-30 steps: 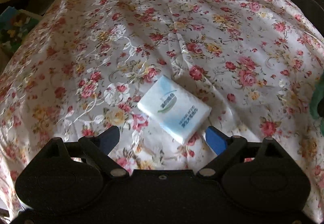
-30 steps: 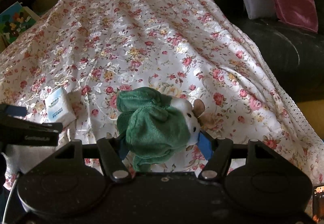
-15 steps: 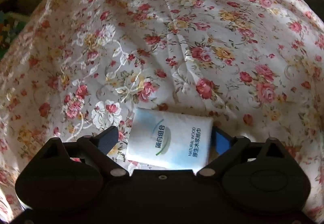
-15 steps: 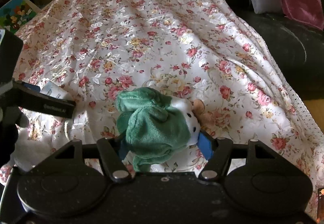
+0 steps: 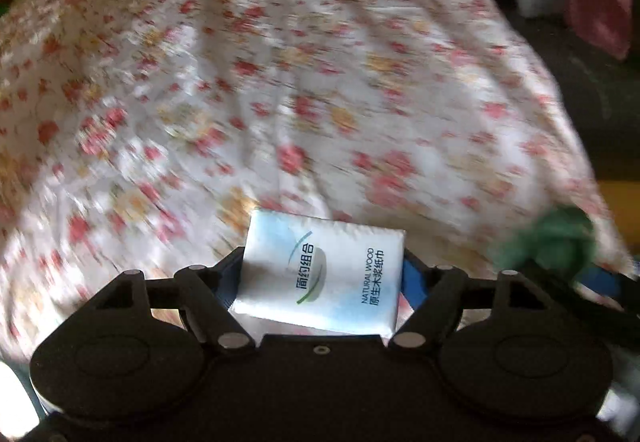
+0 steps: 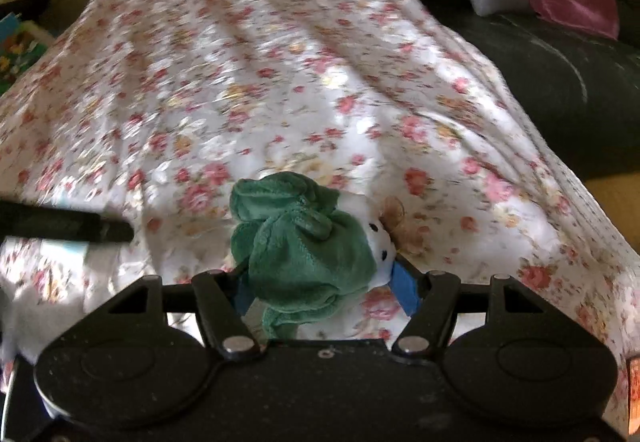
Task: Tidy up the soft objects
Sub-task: 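Carry both items over the gold tray and open right gripper releasing the plush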
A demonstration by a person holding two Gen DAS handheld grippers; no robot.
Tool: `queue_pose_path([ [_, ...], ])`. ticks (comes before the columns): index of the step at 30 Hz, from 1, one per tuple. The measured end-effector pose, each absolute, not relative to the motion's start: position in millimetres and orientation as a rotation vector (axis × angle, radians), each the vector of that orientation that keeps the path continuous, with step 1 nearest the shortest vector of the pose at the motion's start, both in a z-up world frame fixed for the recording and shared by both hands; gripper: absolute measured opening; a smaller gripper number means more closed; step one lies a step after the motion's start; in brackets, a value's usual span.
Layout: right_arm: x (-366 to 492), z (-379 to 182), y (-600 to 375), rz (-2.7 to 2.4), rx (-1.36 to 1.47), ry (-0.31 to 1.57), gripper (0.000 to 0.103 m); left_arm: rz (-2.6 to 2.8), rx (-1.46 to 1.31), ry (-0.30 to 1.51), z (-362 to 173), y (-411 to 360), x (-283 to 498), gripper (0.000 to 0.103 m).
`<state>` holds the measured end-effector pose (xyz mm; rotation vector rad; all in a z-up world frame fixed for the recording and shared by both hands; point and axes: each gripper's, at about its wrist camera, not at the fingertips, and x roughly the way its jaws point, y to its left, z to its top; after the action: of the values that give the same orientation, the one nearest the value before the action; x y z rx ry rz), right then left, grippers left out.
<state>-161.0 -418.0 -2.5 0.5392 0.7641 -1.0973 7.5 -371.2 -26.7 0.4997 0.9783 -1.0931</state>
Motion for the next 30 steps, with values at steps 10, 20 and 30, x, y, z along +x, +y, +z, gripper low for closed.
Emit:
queue_pose_path([
  [10,-179,5,-428,-1.218,0.599,0.699,0.066,-1.189,0.471,1.062,-3,-306,-64,0.072],
  [20,-187,19,-410,-1.153,0.635,0.644,0.066,-1.203,0.454,1.1,8,-238,-101,0.072],
  [30,-193,52,-365,-1.038,0.501,0.6,0.066,-1.149,0.45,1.113,3,-170,-106,0.072],
])
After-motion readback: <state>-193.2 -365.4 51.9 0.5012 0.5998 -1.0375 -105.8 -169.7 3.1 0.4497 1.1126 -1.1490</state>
